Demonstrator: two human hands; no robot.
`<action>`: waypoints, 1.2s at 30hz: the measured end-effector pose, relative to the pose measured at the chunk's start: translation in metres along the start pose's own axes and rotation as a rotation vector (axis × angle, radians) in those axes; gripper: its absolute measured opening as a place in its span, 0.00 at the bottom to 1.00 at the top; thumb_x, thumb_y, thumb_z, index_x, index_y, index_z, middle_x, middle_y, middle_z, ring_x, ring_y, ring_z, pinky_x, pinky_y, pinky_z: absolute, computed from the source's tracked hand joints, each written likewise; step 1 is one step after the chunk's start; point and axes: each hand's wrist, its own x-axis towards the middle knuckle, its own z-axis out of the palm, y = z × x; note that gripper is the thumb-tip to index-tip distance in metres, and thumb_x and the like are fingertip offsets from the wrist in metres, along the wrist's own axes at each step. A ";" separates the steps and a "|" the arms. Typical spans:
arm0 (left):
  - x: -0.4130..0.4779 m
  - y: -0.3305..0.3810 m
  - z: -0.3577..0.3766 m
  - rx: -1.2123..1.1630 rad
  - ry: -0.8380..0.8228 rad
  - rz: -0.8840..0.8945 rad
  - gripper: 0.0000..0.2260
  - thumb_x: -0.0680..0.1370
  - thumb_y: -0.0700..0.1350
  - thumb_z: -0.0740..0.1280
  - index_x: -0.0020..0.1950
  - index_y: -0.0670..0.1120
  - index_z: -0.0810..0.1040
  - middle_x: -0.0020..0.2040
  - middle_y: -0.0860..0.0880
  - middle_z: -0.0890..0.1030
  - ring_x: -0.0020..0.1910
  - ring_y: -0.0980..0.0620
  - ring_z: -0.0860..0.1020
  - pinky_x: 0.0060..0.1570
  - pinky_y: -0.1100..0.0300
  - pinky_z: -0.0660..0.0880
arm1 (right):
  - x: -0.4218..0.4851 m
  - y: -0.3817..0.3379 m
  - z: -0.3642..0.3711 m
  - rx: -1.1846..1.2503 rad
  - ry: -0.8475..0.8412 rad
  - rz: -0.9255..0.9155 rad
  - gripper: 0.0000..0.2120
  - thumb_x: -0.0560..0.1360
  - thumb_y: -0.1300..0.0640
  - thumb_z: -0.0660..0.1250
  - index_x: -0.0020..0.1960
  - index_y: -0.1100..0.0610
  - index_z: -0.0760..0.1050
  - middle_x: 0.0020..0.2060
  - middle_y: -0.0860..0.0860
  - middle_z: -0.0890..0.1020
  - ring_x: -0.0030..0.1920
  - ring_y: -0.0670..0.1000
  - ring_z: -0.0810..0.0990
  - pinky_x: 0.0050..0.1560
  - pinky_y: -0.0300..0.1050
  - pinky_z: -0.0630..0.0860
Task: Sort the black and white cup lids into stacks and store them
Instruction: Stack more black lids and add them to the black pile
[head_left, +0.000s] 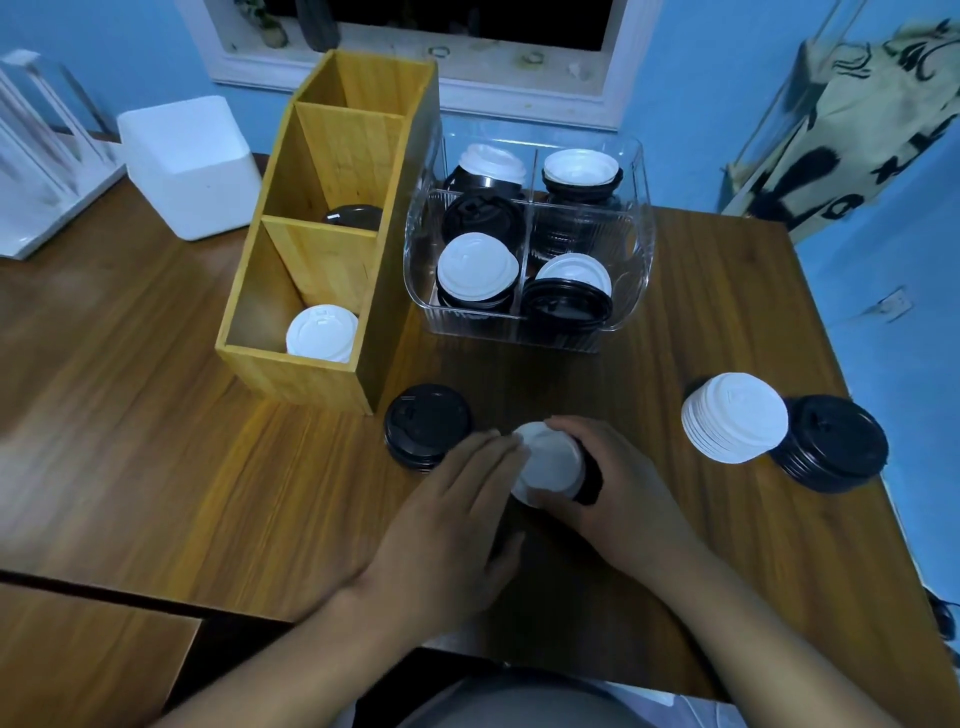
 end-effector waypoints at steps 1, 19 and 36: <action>-0.003 0.004 0.004 -0.046 -0.011 -0.013 0.31 0.76 0.51 0.71 0.77 0.42 0.68 0.75 0.46 0.71 0.76 0.48 0.66 0.76 0.53 0.65 | -0.003 0.002 -0.003 -0.002 0.004 0.000 0.33 0.67 0.43 0.80 0.68 0.46 0.72 0.62 0.37 0.76 0.62 0.35 0.73 0.57 0.24 0.67; 0.002 -0.015 -0.013 -0.066 0.003 -0.120 0.27 0.77 0.48 0.73 0.74 0.43 0.73 0.73 0.48 0.72 0.75 0.49 0.67 0.78 0.60 0.57 | 0.003 -0.001 -0.017 -0.139 0.223 -0.096 0.19 0.79 0.41 0.63 0.66 0.47 0.76 0.64 0.42 0.77 0.63 0.38 0.72 0.61 0.31 0.66; 0.017 -0.009 0.018 -0.204 -0.125 -0.180 0.32 0.81 0.59 0.66 0.81 0.51 0.59 0.78 0.57 0.65 0.78 0.61 0.53 0.72 0.73 0.43 | 0.075 -0.045 -0.085 -0.322 0.332 -0.267 0.15 0.81 0.52 0.65 0.67 0.52 0.75 0.55 0.45 0.82 0.53 0.43 0.78 0.52 0.31 0.72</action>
